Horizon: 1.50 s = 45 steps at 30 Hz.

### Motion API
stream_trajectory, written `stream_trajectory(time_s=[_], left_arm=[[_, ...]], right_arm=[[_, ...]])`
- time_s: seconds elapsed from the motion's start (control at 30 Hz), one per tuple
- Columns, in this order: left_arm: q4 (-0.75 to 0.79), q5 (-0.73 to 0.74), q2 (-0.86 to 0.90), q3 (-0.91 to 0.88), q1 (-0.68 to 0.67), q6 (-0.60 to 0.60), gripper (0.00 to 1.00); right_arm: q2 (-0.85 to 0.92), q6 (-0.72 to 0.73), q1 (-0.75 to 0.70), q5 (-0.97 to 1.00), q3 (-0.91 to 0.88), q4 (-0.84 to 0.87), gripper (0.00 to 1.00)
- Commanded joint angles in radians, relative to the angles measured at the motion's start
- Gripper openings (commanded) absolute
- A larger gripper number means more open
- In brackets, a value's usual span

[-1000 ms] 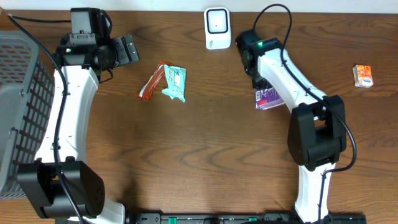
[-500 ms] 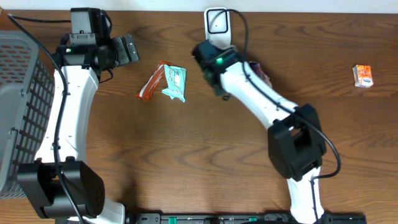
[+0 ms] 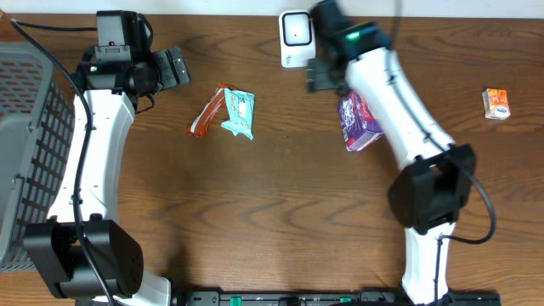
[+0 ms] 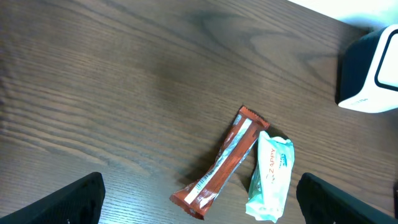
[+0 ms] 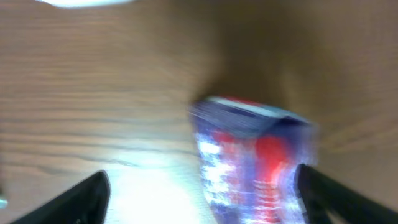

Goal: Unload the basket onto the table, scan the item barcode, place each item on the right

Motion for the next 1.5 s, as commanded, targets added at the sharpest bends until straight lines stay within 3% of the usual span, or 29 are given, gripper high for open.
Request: stream_trajectory(time_s=[0.0, 0.1, 0.27, 0.4, 0.7, 0.93, 1.17, 1.23, 1.33, 1.4, 1.47], left_arm=[[-0.001, -0.008, 0.009, -0.002, 0.002, 0.005, 0.98], [-0.001, -0.008, 0.009, -0.002, 0.002, 0.005, 0.98], [-0.001, -0.008, 0.009, -0.002, 0.002, 0.005, 0.98], [-0.001, -0.008, 0.009, -0.002, 0.002, 0.005, 0.98], [-0.001, -0.008, 0.009, -0.002, 0.002, 0.005, 0.98], [-0.001, -0.008, 0.009, -0.002, 0.002, 0.005, 0.98], [-0.001, -0.008, 0.009, -0.002, 0.002, 0.005, 0.98], [-0.001, -0.008, 0.009, -0.002, 0.002, 0.005, 0.98], [-0.001, -0.008, 0.009, -0.002, 0.002, 0.005, 0.98], [-0.001, -0.008, 0.009, -0.002, 0.002, 0.005, 0.98], [-0.001, -0.008, 0.009, -0.002, 0.002, 0.005, 0.98]], right_arm=[[-0.008, -0.028, -0.094, -0.082, -0.014, -0.058, 0.84], [-0.008, -0.048, -0.155, -0.067, -0.029, -0.076, 0.74], [-0.008, -0.065, -0.253, -0.091, -0.030, -0.079, 0.34], [-0.007, -0.103, -0.299, -0.241, -0.053, -0.075, 0.04], [-0.006, -0.106, -0.253, -0.420, -0.294, 0.090, 0.01], [-0.009, -0.131, -0.178, -0.544, -0.294, 0.135, 0.01], [-0.009, -0.131, -0.125, -0.513, -0.230, 0.137, 0.16], [-0.009, -0.126, -0.125, -0.452, -0.230, 0.138, 0.36], [-0.008, -0.113, -0.132, -0.374, -0.238, 0.135, 0.76], [-0.008, -0.114, -0.133, -0.374, -0.248, 0.135, 0.88], [-0.008, -0.127, -0.133, -0.374, -0.265, 0.138, 0.89]])
